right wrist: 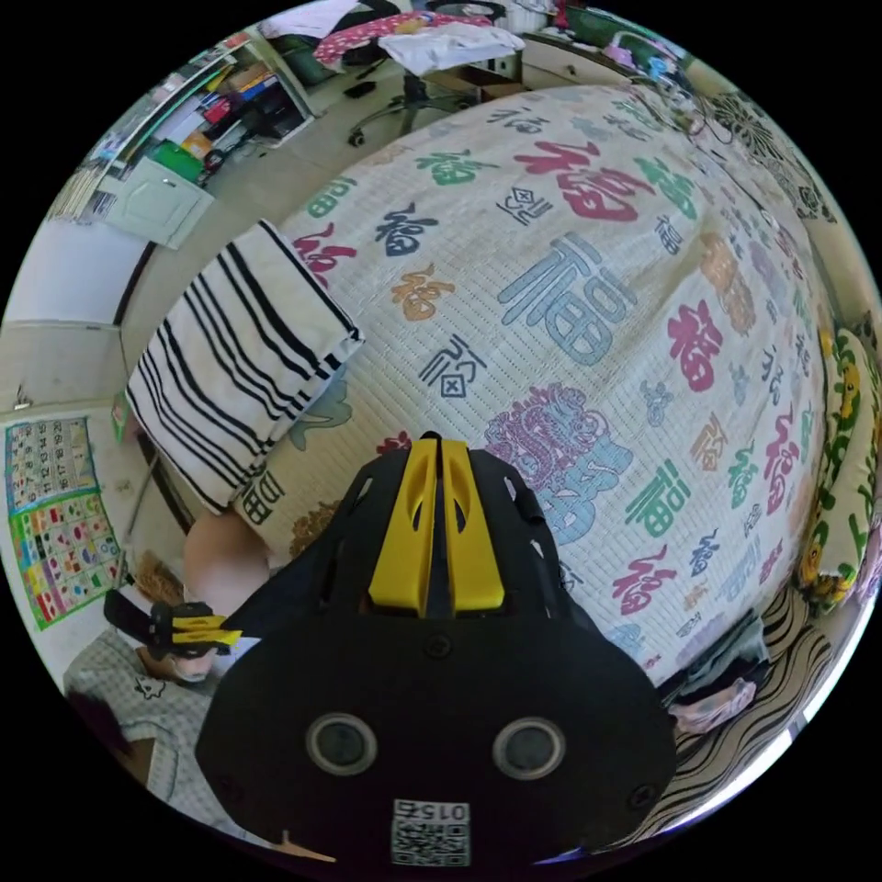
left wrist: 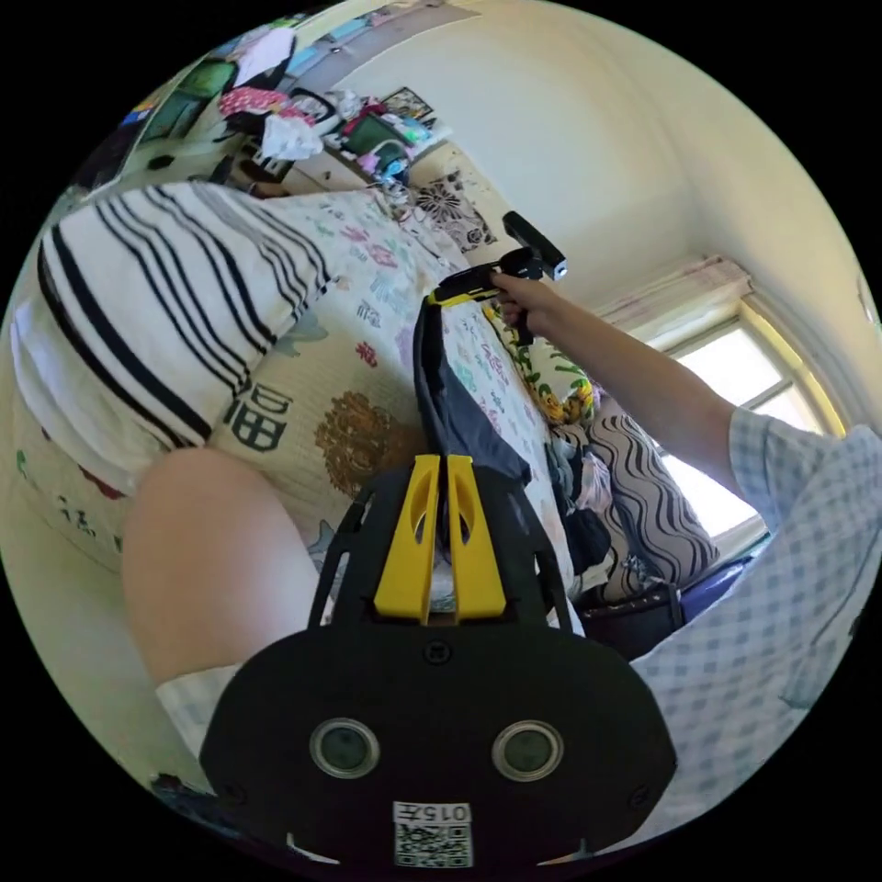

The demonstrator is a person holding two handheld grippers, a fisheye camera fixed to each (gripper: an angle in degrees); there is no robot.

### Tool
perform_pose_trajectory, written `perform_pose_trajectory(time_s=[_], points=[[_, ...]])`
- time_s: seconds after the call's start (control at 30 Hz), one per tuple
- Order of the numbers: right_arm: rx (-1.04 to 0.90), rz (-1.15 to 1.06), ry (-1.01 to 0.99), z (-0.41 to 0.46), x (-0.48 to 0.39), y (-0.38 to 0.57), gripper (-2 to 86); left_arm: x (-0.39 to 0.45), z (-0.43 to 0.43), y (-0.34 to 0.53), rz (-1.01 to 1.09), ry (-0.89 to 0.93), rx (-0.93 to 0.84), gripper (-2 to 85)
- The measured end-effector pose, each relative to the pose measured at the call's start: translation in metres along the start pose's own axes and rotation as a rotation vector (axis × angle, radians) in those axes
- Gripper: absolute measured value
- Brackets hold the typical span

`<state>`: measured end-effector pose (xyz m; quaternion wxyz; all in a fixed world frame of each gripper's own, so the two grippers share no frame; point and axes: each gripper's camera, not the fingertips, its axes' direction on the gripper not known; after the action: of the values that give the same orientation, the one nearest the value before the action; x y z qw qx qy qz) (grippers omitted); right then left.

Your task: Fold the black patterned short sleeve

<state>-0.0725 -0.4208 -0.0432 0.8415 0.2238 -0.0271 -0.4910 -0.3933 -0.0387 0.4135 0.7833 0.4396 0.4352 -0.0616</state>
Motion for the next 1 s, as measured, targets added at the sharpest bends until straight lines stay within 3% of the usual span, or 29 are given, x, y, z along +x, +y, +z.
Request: perform_pose_trajectory(time_s=[0.27,0.53,0.7,0.87,1.0], points=[[0.243,0.159,-0.341,-0.053,0.129,0.152,-1.0,0.116,0.074,0.021,0.37,0.064,-0.138,-0.6],[0.359,0.46,-0.519,-0.02,0.284,0.344,-0.8,0.223,0.239,0.059,0.625,0.2,-0.414,-0.6],[0.371,0.606,-0.622,0.022,0.338,0.413,-0.6,0.256,0.327,0.078,0.672,0.194,-0.555,-0.4],[0.403,0.615,-0.671,0.035,0.36,0.452,0.0,0.278,0.389,0.084,0.712,0.157,-0.642,0.6],[0.409,0.634,-0.679,0.035,0.37,0.481,3.0,0.287,0.443,0.087,0.757,0.126,-0.772,6.8]])
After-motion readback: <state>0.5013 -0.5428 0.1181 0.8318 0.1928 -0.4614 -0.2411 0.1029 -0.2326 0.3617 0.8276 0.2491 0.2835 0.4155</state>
